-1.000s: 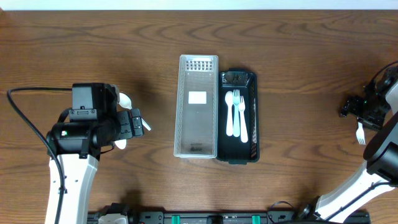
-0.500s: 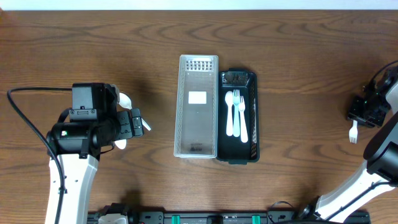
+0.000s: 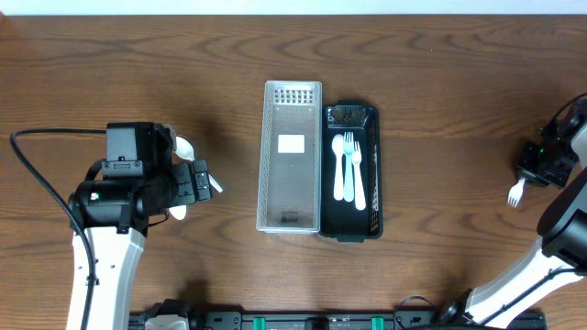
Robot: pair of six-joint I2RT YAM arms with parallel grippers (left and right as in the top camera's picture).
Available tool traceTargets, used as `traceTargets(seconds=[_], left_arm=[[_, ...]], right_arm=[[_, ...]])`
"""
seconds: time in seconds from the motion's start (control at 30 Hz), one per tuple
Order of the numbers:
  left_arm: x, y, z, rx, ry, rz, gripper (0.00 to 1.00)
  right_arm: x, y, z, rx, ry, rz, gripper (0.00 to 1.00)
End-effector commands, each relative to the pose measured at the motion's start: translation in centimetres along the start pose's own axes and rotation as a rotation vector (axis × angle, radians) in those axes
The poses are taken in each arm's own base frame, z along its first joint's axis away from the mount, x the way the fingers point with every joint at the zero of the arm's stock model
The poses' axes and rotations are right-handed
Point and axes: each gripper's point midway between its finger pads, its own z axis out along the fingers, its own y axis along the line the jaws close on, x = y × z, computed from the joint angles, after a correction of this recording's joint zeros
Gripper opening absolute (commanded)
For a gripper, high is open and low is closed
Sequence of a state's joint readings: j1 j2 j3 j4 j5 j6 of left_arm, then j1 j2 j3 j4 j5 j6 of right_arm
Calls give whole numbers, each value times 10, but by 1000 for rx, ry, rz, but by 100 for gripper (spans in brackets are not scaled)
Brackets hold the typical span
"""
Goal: Pack container
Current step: 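Grasp the last white fork at the right edge with the right gripper, then place the white fork into the dark green basket and withdraw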
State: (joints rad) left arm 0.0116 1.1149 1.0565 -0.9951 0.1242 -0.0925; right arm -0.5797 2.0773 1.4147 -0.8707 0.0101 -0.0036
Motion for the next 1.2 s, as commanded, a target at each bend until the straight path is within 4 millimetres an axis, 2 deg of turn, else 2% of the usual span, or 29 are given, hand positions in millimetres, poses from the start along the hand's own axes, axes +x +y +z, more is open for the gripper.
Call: traceTargets(seconds=[0.0,0.17,0.23,0.33,0.43,0.53,0.63,0.73,0.83,0.97,1.07,1.17], left_arm=[[-7,1,-5,-7,-20,5,98],[-7,1,-5,-7,-20,5,98],[-7,1,-5,-7,-20,5,98],[-7,1,-5,-7,-20,6,98],[-7,1,-5,-7,-20,5,98],[-7,1,-5,-7,-20,5,98],[-6,1,-5,-7,-20,5,98],[-6,1,-5,-7,-20,5,98],[-6,1,-5,-7,-20,5,98],[-7,1,-5,-8,-20,5,98],[-7,1,-5,-7,-20,5,98],[-7,1,-5,-7,-20,5,98]], right_arm=[[8,5,19,-29,51,35,2],[3,10,5,-30,14,43,1],[-2,17,-8,-37,-23,28,1],[-11,38,-41,-63,-111,-20,1],[-14,75,-82,-112,-210,-104,1],[-4,121,-123,-147,-300,-221,1],[20,169,-156,-188,-359,-354,1],[53,217,-177,-235,-386,-478,2],[89,260,-183,-282,-370,-559,2],[132,303,-177,-312,-331,-683,2],[153,323,-169,-312,-303,-727,3],[167,333,-153,-300,-255,-736,4]])
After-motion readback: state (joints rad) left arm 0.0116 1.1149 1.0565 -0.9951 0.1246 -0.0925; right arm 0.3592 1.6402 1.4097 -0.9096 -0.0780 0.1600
